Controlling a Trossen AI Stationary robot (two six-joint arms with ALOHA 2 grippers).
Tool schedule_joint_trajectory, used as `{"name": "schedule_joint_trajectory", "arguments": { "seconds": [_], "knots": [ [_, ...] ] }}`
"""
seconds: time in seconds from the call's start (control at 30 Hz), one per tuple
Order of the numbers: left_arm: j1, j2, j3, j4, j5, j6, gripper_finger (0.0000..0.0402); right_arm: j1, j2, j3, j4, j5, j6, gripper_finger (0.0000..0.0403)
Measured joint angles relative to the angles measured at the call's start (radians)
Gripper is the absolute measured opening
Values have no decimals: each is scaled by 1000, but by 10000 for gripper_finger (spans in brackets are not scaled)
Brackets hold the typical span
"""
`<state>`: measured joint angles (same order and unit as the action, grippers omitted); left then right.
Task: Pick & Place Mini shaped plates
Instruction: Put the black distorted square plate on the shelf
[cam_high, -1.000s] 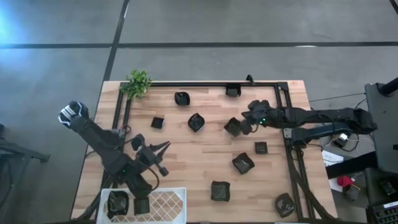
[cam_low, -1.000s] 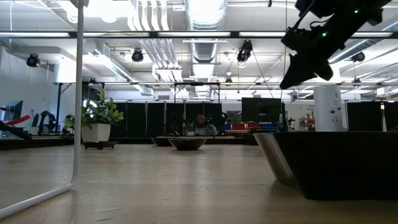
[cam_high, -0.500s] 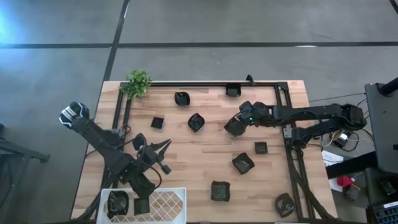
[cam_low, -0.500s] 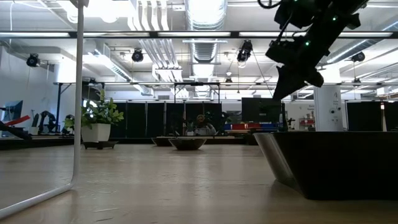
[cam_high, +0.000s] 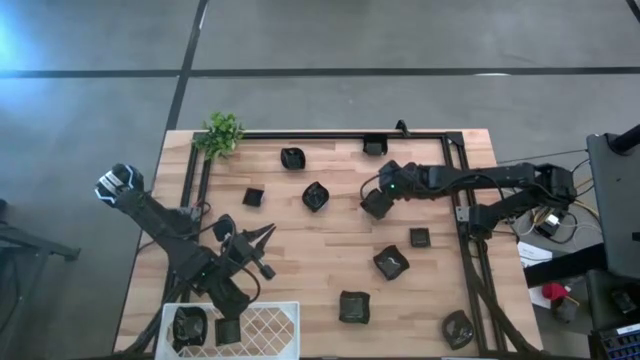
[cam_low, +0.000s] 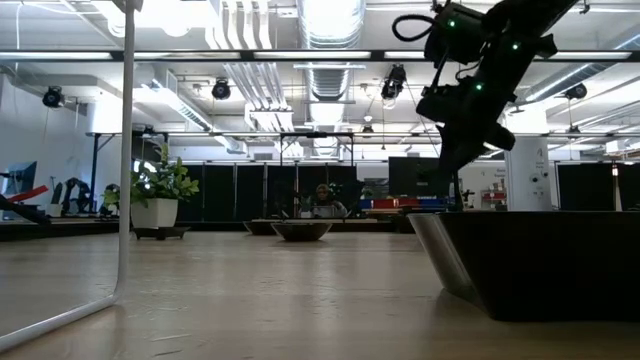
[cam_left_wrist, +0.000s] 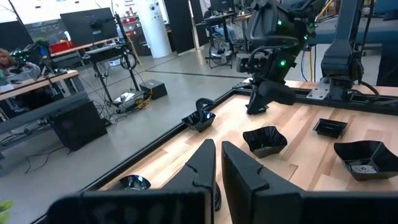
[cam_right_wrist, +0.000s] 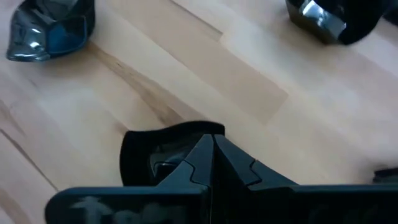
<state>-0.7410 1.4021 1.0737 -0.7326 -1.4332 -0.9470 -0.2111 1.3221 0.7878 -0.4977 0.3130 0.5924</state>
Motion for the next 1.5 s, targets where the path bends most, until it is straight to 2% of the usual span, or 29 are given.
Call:
{"name": "schedule_joint_trajectory", "arguments": {
  "seconds": [0.47, 1.27, 1.5],
  "knots": [
    [0, 0, 0, 0, 0, 1, 23, -2, -16, 9, -41, -30, -76, 13],
    [0, 0, 0, 0, 0, 32, 23, -2, -12, 8, -46, -30, -75, 13],
    [0, 0, 0, 0, 0, 32, 23, -2, -12, 8, -46, -66, -84, 13]
  ]
}}
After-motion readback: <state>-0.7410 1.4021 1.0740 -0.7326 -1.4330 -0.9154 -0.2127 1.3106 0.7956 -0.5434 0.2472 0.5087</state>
